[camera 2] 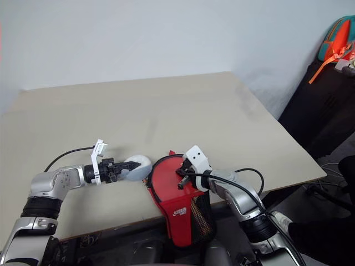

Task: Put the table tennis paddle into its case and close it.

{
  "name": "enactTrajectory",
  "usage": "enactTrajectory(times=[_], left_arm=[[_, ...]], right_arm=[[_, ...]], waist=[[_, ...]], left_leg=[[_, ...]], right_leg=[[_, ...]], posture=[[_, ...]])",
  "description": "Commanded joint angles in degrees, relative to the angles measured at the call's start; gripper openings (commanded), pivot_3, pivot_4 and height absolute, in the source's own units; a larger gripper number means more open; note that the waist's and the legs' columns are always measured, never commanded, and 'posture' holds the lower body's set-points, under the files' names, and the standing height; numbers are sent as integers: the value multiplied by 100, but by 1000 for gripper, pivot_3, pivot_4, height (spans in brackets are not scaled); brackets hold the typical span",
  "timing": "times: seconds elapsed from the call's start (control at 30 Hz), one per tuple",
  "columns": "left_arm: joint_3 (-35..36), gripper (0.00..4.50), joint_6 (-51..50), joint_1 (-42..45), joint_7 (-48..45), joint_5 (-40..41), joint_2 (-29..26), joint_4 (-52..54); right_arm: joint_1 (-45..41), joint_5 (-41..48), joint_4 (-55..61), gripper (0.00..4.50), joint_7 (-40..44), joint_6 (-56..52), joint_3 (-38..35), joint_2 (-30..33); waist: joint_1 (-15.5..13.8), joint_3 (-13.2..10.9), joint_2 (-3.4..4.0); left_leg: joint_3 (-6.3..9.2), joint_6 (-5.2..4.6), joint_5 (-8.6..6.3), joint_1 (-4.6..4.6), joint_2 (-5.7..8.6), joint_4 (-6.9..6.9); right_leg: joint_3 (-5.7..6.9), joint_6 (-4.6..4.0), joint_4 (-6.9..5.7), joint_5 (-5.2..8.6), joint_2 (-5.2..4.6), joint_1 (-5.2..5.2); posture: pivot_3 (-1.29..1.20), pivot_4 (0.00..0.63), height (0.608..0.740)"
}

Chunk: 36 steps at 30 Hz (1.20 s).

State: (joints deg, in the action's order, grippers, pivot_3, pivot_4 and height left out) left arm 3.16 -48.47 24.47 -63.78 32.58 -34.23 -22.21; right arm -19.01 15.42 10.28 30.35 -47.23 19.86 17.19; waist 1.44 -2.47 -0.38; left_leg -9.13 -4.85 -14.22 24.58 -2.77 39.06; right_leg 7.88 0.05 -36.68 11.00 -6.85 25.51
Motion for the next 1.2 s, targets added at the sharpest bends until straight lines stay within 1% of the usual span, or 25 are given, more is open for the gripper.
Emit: enactTrajectory(times=[0.03,0.2,0.53,0.87,1.03,1.2], left_arm=[[-23,295,258,363,-52,-99,58,-1],[-12,295,498,758,-74,-273,148,-529],[-93,295,909,1455,-181,-582,357,-1243],[-115,295,1576,2167,-105,-1041,772,-2187],[6,295,2276,2829,172,-1322,1072,-3079],[106,295,3106,3459,715,-1586,1452,-3966]], right_arm=[[42,-115,-75,0,54,-82,109,88],[57,-141,-60,0,84,-90,143,93],[50,-216,-56,0,144,-106,211,92],[53,-274,-48,0,177,-116,241,69],[56,-296,-60,0,189,-98,255,65],[47,-314,-77,0,190,-80,270,50]], waist=[[-1,1,-1],[0,2,-2],[3,5,-7],[1,7,-11],[-3,8,-14],[-5,8,-16]], left_leg=[[0,0,0,0,0,1],[0,0,0,0,0,2],[3,-1,0,1,0,7],[7,-2,0,2,0,14],[9,-3,0,4,1,17],[16,-8,-1,6,1,23]], right_leg=[[1,0,0,0,-1,-1],[0,0,-1,0,0,0],[3,0,-2,0,1,-2],[6,0,-3,-1,2,-7],[7,1,-4,-1,3,-12],[12,1,-4,-1,2,-15]], posture=[[0,0,715],[0,0,715],[0,0,715],[0,0,715],[0,0,715],[0,0,715]])
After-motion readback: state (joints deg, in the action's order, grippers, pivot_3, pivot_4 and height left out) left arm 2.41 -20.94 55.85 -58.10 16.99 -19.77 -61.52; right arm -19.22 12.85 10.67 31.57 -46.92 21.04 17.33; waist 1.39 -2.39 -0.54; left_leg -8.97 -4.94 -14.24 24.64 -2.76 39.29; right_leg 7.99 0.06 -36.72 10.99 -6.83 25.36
